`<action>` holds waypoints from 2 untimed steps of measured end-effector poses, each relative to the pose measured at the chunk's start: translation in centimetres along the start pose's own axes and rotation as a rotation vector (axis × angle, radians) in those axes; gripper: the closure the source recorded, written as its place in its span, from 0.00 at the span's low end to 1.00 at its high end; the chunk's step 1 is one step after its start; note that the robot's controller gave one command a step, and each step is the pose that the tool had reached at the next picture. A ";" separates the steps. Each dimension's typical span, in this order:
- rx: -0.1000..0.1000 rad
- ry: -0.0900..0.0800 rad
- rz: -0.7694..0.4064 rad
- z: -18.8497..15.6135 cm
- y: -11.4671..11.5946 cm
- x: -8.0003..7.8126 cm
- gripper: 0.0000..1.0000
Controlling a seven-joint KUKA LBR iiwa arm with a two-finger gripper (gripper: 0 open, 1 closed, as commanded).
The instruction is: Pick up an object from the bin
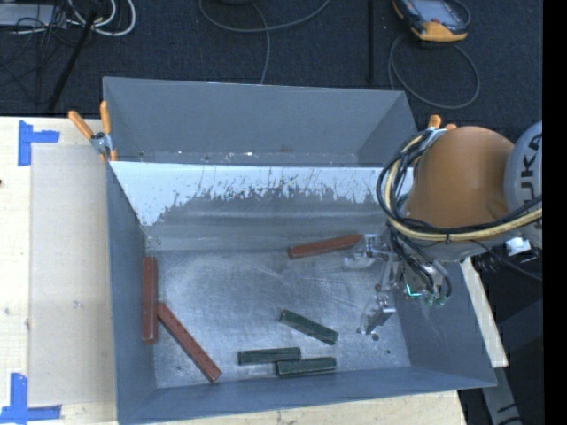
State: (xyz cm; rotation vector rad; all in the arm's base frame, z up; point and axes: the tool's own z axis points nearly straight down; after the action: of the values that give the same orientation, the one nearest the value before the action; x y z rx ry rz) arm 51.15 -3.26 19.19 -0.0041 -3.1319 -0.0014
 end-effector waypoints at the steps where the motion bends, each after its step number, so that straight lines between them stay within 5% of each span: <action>1: 0.001 -0.008 -0.001 -0.4 0.0 -0.2 0.00; 2: 0.001 -0.017 -0.008 3.6 0.2 0.1 0.00</action>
Offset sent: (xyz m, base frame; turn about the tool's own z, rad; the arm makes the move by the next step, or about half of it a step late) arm -0.0123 0.0091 -0.1219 -0.0318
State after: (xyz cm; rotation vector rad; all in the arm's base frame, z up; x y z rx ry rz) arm 51.03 -3.01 15.55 0.0085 -3.1487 0.0001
